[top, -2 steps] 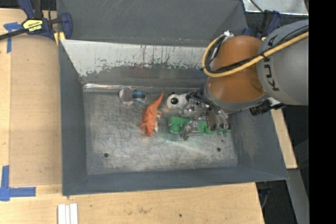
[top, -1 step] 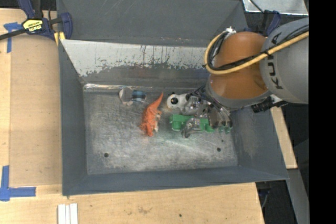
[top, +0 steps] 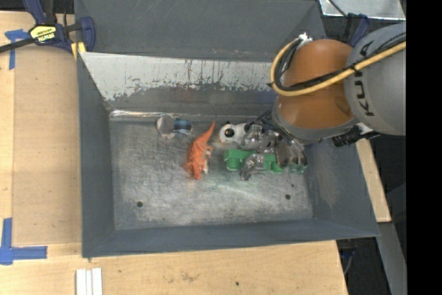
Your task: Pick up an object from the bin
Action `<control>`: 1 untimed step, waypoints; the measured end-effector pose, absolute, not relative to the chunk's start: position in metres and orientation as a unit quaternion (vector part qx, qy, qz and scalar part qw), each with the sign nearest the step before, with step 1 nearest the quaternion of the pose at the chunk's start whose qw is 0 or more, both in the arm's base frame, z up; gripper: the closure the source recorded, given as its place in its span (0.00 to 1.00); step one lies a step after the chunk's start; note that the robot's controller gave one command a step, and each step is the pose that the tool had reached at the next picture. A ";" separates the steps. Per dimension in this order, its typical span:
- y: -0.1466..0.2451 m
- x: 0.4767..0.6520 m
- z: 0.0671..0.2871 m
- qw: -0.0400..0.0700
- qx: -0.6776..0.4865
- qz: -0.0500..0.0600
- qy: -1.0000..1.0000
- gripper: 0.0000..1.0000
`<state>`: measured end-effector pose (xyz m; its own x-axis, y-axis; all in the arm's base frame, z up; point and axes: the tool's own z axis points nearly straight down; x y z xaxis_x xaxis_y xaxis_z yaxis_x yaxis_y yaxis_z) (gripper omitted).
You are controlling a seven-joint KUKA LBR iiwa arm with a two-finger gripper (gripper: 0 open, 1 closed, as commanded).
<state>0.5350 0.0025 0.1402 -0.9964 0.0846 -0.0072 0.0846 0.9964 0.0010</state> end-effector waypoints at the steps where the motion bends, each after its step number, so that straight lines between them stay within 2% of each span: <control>1: 0.002 0.535 0.143 0.003 0.042 0.000 0.999 1.00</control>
Offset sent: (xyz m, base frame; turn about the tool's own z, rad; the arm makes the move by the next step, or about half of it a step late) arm -0.0001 0.0001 0.0244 0.0000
